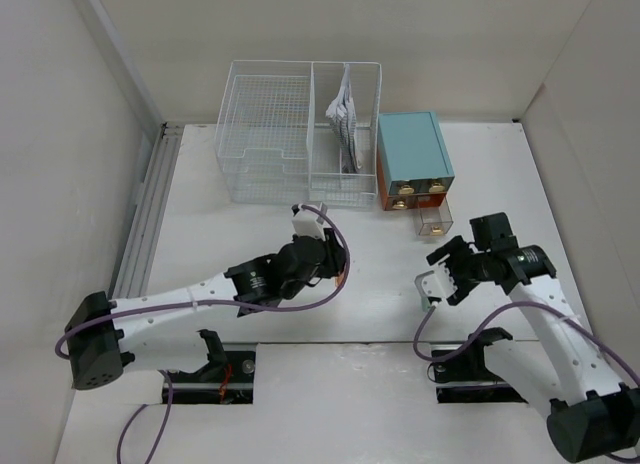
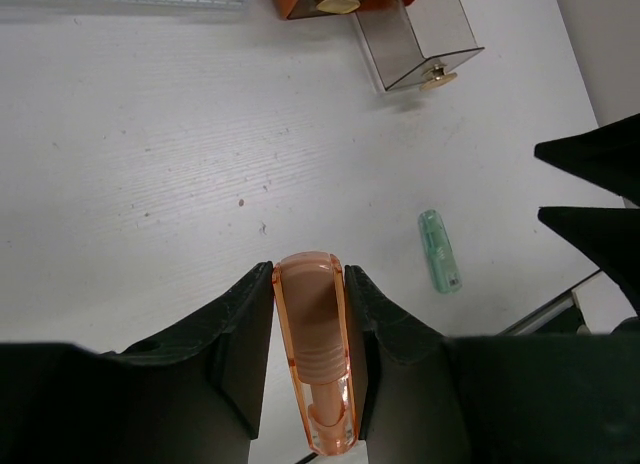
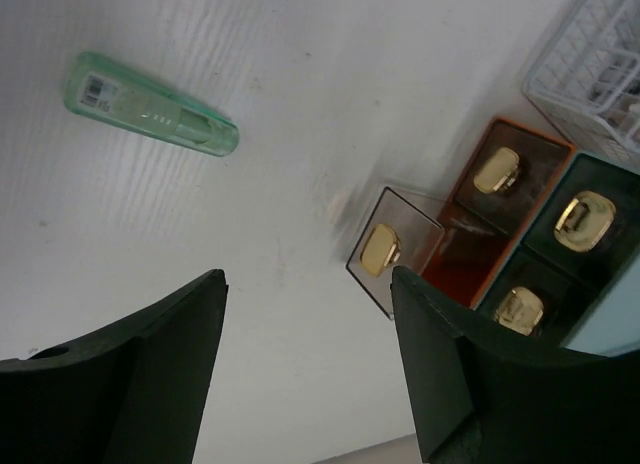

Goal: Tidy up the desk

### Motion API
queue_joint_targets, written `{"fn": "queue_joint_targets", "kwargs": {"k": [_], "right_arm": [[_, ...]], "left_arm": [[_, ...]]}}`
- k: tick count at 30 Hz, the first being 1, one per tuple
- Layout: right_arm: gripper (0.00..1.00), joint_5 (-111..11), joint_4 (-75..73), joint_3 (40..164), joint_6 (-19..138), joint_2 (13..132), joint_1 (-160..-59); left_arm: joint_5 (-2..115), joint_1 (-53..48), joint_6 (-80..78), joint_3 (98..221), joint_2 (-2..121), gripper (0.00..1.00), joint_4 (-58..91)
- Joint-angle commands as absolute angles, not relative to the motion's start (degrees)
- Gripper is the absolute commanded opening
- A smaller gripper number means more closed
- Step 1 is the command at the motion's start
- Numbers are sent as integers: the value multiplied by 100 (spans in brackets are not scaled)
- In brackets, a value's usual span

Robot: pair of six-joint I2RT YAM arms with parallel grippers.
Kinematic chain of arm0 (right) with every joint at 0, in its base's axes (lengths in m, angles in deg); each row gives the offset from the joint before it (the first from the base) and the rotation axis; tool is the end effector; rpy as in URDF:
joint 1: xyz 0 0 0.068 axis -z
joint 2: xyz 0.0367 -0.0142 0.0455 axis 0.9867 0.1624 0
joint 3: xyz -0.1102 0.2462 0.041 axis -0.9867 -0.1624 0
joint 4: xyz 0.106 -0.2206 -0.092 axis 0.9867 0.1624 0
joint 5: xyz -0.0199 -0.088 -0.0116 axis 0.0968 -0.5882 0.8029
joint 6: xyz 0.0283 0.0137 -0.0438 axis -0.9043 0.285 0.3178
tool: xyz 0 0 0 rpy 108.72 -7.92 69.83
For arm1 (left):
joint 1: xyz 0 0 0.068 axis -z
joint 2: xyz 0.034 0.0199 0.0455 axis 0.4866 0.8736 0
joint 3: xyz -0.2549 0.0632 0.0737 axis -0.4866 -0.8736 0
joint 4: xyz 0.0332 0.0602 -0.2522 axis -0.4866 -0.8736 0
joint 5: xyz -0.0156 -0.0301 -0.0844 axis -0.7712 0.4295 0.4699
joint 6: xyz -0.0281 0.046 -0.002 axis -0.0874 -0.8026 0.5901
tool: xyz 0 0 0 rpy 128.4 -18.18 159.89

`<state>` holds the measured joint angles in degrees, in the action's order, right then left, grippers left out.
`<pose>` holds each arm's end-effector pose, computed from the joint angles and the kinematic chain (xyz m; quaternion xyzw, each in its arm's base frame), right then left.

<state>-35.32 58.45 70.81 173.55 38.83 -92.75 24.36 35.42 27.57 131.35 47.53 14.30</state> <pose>0.1330 0.0424 0.2600 -0.8465 0.4419 -0.0411 0.2940 0.1222 -0.2234 0.2865 0.0521 0.8082 -0.3435 0.4756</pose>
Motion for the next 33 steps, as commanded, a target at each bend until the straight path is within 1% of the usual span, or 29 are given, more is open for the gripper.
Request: {"fn": "queue_joint_targets", "kwargs": {"k": [1, 3, 8, 12, 16, 20, 24, 29, 33], "right_arm": [[72, -3414, 6244, 7042, 20479, 4045, -9314], [72, -3414, 6498, 7042, 21498, 4255, -9261], [72, -3502, 7053, 7025, 22695, 4617, -9261], [69, -3563, 6659, 6612, 23494, 4618, -9314], [67, -3274, 5790, 6093, 23752, 4485, -9419], [66, -3097, 5367, 6031, 23752, 4915, -9709], [65, -2773, 4813, 5908, 23804, 5073, -9859], [65, -2825, 4698, 5908, 23804, 5390, -9973], [65, -2878, 4987, 6013, 23804, 5443, -10026]], "left_arm": [[2344, 3575, 2793, 13067, 4443, 0, 1526], [2344, 3575, 2793, 13006, 4381, 0, 1473], [2344, 3575, 2740, 12813, 4118, 0, 1526], [2344, 3575, 2687, 12751, 4012, 0, 1578], [2405, 3575, 2634, 12751, 4012, 0, 1631], [2519, 3575, 2634, 12628, 3907, 0, 1683], [2519, 3575, 2634, 12444, 3774, 0, 1684], [2519, 3575, 2634, 12390, 3669, 0, 1684], [2519, 3575, 2634, 12390, 3616, 0, 1684]]}}
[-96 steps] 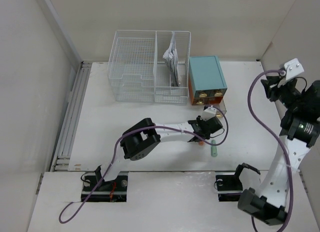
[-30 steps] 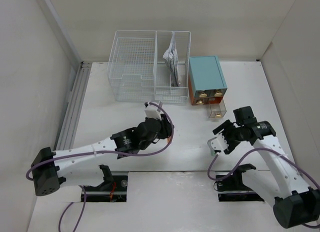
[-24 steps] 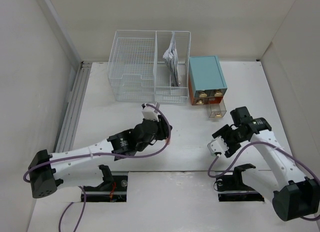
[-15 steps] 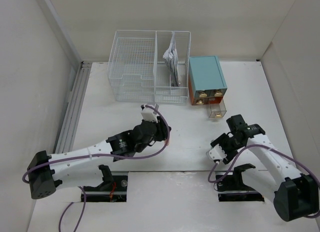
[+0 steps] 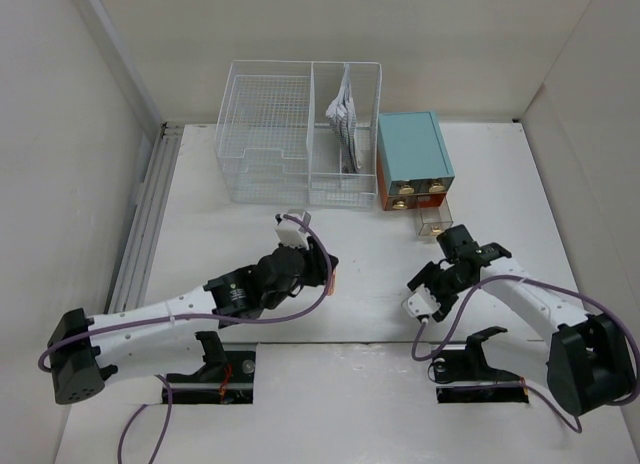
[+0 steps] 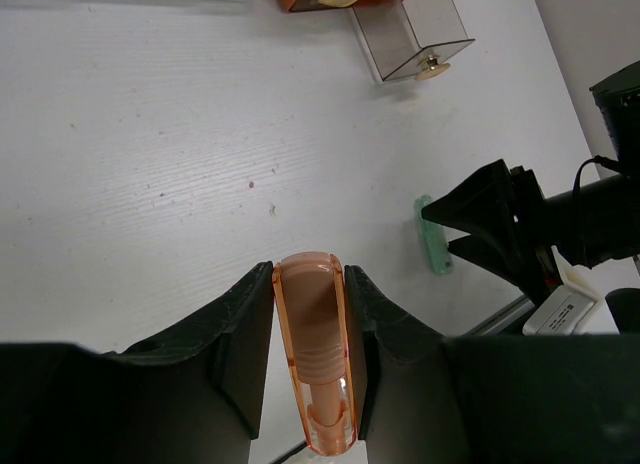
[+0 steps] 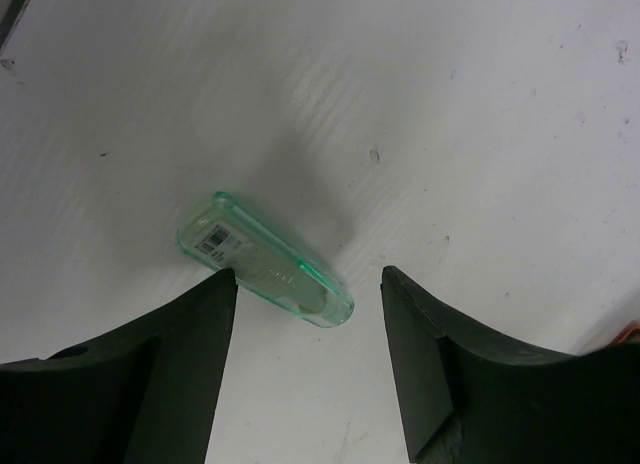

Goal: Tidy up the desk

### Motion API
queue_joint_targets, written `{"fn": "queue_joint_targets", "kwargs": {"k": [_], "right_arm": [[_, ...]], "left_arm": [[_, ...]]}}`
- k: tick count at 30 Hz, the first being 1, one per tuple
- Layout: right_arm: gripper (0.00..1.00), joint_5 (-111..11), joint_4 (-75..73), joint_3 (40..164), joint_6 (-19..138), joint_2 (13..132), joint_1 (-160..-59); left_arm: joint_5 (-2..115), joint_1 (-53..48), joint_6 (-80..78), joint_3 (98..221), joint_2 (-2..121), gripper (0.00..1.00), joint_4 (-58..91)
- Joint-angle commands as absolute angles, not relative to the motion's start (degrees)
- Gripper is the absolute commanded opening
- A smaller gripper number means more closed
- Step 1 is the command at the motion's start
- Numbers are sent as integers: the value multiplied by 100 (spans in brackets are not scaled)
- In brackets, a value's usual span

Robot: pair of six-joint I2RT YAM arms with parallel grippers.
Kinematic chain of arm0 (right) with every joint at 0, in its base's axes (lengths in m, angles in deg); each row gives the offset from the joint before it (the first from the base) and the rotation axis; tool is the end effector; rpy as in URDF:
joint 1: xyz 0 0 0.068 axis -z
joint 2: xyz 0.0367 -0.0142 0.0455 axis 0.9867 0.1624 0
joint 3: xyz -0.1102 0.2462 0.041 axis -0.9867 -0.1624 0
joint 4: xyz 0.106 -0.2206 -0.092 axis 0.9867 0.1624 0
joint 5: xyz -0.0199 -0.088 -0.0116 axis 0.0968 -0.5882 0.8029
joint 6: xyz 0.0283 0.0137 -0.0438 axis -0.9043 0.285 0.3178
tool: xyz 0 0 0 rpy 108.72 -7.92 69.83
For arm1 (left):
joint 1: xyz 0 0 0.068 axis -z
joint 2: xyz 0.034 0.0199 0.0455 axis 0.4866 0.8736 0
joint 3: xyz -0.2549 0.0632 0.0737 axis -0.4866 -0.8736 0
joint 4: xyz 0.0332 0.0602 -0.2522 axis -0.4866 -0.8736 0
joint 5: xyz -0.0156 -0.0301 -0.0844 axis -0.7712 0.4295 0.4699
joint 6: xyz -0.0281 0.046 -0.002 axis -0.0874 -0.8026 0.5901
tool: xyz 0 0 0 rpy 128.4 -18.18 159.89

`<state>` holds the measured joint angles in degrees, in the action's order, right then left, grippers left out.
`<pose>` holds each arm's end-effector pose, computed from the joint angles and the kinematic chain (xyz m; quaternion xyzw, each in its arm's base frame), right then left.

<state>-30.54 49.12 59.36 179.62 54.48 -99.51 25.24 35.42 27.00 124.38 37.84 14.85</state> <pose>0.1466 0.0673 0.1736 -0.8935 0.3749 0.1022 0.2252 0.1067 -0.1920 0.2811 0.0526 0.7932 -0.3655 0.4842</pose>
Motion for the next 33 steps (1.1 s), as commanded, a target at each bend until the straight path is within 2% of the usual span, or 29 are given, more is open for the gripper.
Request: {"fn": "queue_joint_targets", "kwargs": {"k": [1, 10, 21, 27, 31, 33], "right_arm": [[65, -2878, 5049, 6066, 23804, 5443, -10026], [65, -3185, 5304, 6189, 23804, 5505, -10078], [62, -3431, 5252, 6137, 23804, 6119, -10360], [50, -3722, 5453, 6339, 23804, 6453, -10474], [36, -3862, 5647, 6505, 23804, 6656, -10535], [32, -3862, 5647, 6506, 23752, 6709, -10597]], "left_arm": [[2519, 3575, 2634, 12390, 3616, 0, 1684], [2634, 3575, 2634, 12338, 3502, 0, 1737], [2634, 3575, 2634, 12285, 3335, 0, 1737], [2686, 3575, 2687, 12232, 3273, 0, 1737], [2739, 3575, 2739, 12109, 3168, 0, 1789], [2739, 3575, 2740, 12048, 3168, 0, 1789]]}}
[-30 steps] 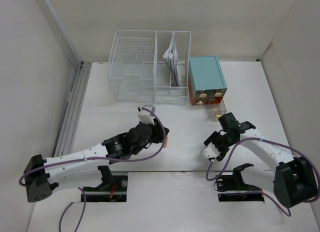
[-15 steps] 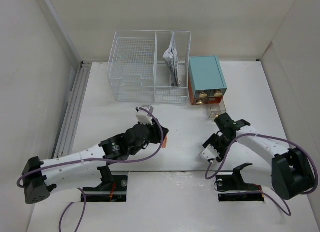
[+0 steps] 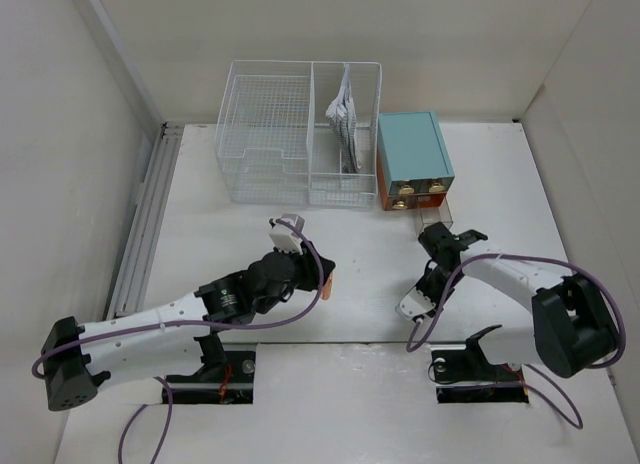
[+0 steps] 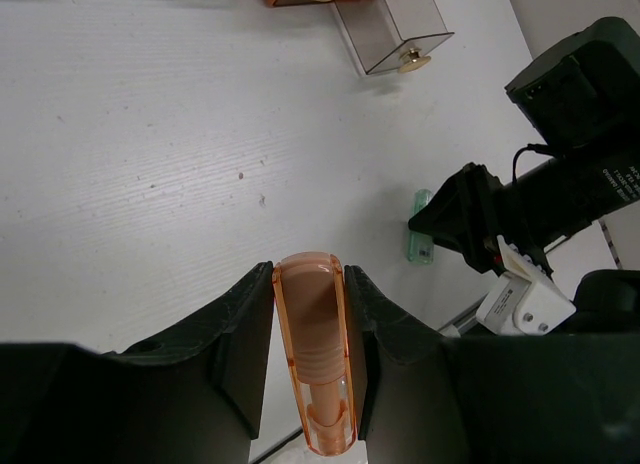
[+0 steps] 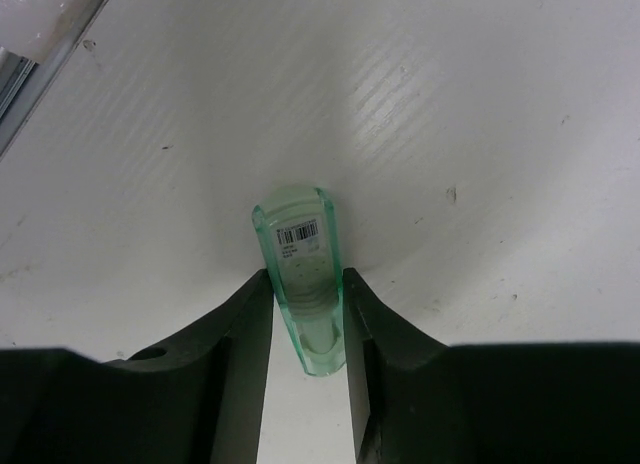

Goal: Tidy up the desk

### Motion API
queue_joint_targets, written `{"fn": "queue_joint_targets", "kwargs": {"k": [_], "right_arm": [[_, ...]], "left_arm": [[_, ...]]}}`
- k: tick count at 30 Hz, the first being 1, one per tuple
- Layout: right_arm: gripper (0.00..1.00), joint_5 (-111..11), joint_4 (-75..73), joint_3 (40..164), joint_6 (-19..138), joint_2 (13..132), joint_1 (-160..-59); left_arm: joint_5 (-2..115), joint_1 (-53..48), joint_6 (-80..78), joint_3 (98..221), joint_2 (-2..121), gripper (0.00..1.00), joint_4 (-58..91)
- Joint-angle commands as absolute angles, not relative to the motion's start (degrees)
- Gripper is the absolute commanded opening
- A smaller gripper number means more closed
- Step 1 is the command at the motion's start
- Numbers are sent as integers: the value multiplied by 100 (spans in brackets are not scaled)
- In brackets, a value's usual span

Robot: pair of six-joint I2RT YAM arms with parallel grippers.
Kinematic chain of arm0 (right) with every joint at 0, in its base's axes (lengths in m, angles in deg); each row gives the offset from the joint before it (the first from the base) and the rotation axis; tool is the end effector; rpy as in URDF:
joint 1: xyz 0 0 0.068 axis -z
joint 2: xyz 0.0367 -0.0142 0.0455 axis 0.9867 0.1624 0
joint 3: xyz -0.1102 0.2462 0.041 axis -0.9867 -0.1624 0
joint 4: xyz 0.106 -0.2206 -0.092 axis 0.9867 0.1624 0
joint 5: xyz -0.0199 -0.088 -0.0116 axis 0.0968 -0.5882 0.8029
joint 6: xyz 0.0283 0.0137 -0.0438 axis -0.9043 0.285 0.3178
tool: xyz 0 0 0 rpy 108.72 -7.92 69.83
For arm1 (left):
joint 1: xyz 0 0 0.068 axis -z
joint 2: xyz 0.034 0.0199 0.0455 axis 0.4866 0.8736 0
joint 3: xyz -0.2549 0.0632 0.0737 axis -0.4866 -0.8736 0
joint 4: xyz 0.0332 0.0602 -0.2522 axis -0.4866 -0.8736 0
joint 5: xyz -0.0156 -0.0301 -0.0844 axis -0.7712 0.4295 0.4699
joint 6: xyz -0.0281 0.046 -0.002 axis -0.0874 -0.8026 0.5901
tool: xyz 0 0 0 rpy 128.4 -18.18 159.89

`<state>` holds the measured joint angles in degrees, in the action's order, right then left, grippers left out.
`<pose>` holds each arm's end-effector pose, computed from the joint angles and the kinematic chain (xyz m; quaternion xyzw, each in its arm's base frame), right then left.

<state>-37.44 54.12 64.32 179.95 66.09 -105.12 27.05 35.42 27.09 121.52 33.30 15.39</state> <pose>0.1578 0.0855 0.1620 -0.9179 0.3547 0.1406 0.1089 0.0995 -0.1793 0.2795 0.0564 0.7830 -0.3882 0.4828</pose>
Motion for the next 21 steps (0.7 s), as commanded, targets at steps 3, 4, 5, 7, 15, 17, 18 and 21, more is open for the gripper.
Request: {"fn": "queue_joint_targets", "kwargs": {"k": [3, 4, 5, 7, 15, 17, 18, 21], "right_arm": [[29, -3740, 5647, 6611, 23359, 6762, -10597], [29, -3635, 5647, 6611, 23191, 6762, -10666], [27, -3521, 5647, 6672, 23006, 6762, -10728], [27, -3292, 5498, 6751, 22032, 6710, -10851], [22, -2966, 5340, 7103, 19465, 6103, -11080], [22, -2861, 5340, 7252, 18546, 5876, -11080], [22, -2791, 5227, 7314, 18183, 5804, -11080], [22, -2842, 4744, 7559, 16242, 5498, -11080]], "left_arm": [[2801, 3575, 2792, 12048, 3168, 0, 1851], [2801, 3575, 2793, 12048, 3168, 0, 1851], [2862, 3575, 2793, 12048, 3220, 0, 1903], [2862, 3575, 2793, 12048, 3273, 0, 1904], [3029, 3627, 2907, 12161, 3520, 0, 2071], [3029, 3627, 2960, 12162, 3659, 0, 2071], [3029, 3627, 2960, 12214, 3660, 0, 2071], [2959, 3627, 2960, 12372, 3906, 0, 2071]]}}
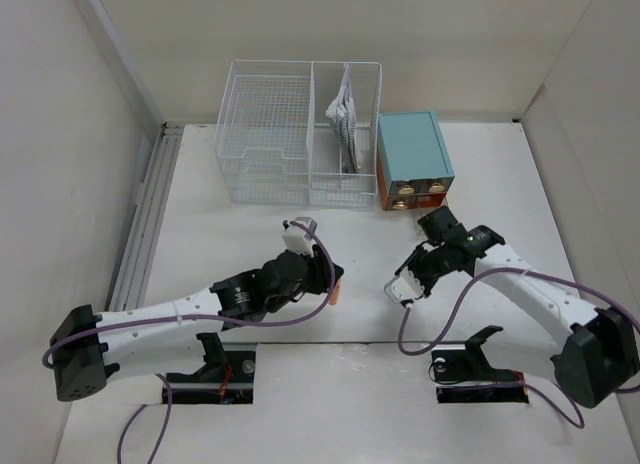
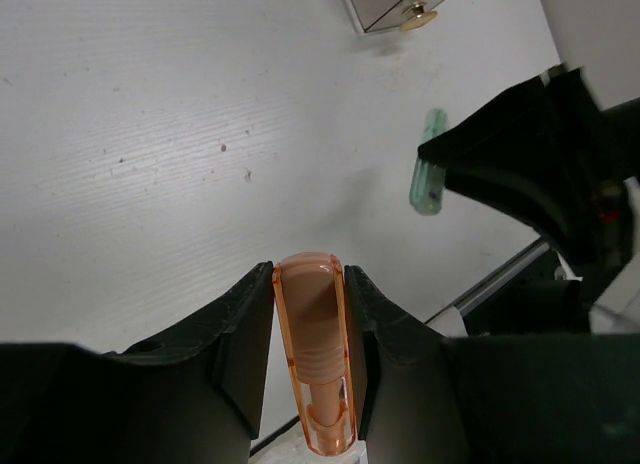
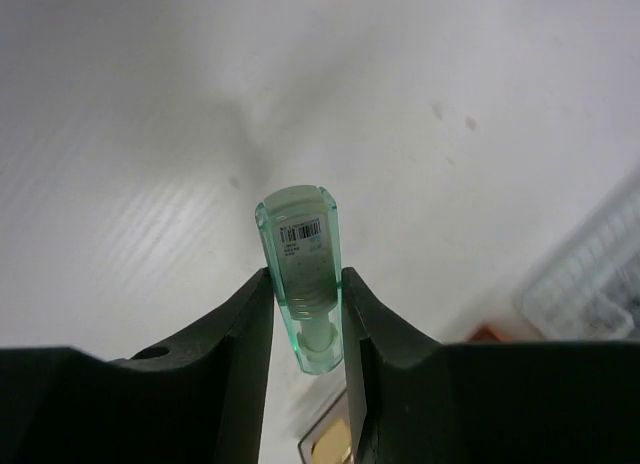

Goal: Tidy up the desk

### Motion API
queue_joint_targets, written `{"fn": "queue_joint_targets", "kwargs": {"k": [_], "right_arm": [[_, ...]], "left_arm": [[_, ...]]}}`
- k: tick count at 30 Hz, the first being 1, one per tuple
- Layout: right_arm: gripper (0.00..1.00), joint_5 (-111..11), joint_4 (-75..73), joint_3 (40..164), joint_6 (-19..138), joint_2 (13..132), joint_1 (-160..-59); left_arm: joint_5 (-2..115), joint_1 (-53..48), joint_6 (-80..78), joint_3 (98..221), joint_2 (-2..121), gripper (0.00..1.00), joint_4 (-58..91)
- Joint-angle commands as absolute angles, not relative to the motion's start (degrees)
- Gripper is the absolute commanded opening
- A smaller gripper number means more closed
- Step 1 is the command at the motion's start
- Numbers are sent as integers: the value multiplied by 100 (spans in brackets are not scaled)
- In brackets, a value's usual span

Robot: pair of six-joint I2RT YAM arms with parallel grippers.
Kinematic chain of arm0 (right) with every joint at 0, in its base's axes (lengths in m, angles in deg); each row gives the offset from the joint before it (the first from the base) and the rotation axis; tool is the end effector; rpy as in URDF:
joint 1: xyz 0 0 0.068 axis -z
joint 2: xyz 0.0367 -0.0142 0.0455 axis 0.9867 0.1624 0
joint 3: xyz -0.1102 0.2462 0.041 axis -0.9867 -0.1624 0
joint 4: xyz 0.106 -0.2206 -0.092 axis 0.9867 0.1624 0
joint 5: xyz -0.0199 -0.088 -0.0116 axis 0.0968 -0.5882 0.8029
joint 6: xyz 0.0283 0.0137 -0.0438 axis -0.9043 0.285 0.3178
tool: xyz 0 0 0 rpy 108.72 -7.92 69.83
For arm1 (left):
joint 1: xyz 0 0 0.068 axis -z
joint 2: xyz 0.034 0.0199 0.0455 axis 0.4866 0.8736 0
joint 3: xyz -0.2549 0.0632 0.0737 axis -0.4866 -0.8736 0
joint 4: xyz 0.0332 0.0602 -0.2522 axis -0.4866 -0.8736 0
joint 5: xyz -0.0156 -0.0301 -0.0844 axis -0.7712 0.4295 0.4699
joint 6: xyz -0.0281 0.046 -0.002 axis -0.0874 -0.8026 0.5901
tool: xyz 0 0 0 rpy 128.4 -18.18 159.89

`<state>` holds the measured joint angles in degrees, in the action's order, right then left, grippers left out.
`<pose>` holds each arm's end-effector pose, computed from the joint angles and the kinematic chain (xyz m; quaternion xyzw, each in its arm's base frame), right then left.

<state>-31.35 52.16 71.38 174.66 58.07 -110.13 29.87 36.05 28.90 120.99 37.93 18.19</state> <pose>0.1604 0.1089 0.2186 -0.9117 0.3197 0.0966 0.2394 0.1021 -0.1941 0.2656 0.0685 0.7952 -0.3977 0.4525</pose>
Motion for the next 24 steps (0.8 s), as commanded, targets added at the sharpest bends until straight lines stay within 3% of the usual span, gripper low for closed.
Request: {"fn": "queue_joint_targets", "kwargs": {"k": [1, 3, 9, 24], "right_arm": [[22, -2904, 4368, 7621, 15758, 5418, -11080], [22, -3105, 3988, 7779, 14557, 5294, -11080], [22, -3843, 3415, 8026, 12988, 5241, -10554], [20, -4539, 2572, 7781, 12080, 5864, -9551]], "left_arm": [[2959, 3627, 2960, 12434, 3985, 0, 2071], [3020, 3627, 2899, 12548, 4222, 0, 2071], [3082, 3627, 2836, 12917, 4600, 0, 2140], [3196, 3627, 2617, 13489, 5400, 0, 2317]]}}
